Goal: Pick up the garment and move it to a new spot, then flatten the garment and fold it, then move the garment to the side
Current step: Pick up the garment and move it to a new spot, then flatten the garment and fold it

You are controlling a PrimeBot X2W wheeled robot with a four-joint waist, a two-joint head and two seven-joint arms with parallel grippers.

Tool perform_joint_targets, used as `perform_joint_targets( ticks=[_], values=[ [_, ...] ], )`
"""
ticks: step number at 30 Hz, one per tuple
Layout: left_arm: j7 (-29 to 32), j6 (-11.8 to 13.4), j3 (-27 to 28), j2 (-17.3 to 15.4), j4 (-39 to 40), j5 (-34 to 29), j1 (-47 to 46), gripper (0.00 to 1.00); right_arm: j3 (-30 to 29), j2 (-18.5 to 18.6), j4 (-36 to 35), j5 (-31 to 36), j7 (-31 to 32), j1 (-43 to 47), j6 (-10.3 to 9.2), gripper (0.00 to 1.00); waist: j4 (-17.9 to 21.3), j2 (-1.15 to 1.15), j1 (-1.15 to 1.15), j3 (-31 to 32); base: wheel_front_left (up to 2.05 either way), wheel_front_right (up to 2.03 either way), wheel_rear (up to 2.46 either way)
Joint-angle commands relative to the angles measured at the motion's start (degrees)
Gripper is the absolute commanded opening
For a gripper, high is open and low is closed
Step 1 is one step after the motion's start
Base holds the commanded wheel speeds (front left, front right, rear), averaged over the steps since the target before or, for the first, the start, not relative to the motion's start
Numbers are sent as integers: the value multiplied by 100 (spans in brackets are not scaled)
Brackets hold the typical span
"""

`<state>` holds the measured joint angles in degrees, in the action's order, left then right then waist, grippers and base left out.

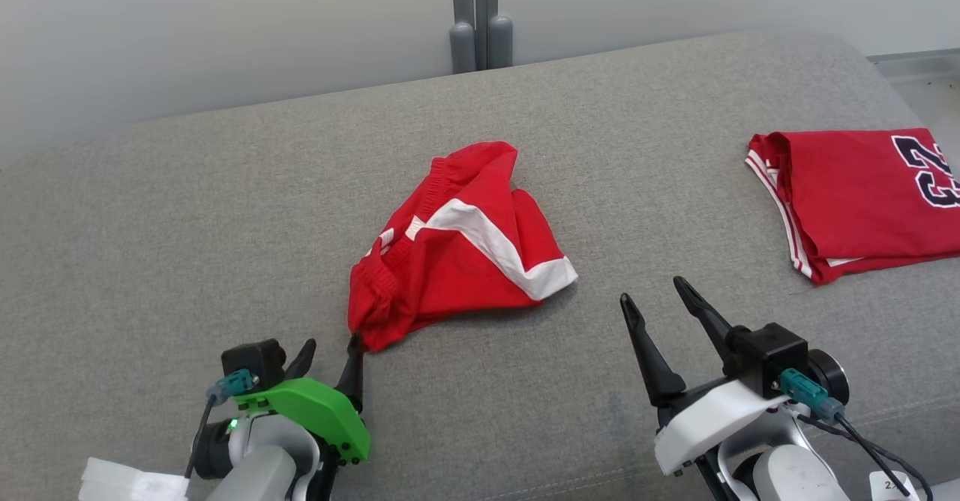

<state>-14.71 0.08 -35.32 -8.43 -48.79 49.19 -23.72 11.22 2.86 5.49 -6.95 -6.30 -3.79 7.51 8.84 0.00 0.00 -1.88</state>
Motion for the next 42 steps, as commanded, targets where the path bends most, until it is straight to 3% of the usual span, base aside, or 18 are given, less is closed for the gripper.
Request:
perform_joint_targets(
  ticks=[1, 7, 12, 21, 33, 42],
  values=[
    [-28, 51, 59, -103, 83, -48, 79, 100, -24, 7, -29, -24, 1, 63, -5, 100, -32, 0, 0, 53, 0, 0, 0],
    [199, 250, 81, -505, 837, -155, -89, 100, -105, 7, -86, -41, 20, 142, -5, 100, -19, 0, 0, 97, 0, 0, 0],
    [1106, 201, -150, -823, 1413, -279, -612, 100, -127, 7, -127, -28, 36, 133, -5, 100, 108, 0, 0, 20, 0, 0, 0],
    [2424, 82, -705, -1244, 1407, -831, -1760, 100, 32, 7, -126, -125, -58, -116, -5, 100, 849, 0, 0, -455, 0, 0, 0],
    [3472, -423, -1378, -1481, 834, -1308, -2632, 100, -18, 2, -11, -192, -299, -293, -5, 100, 1540, 0, 0, -1085, 0, 0, 0],
    [3694, -358, -1476, -1266, 488, -1223, -2683, 100, -41, 3, 84, -249, -418, -383, -5, 100, 1539, 0, 0, -1218, 0, 0, 0]
  ],
)
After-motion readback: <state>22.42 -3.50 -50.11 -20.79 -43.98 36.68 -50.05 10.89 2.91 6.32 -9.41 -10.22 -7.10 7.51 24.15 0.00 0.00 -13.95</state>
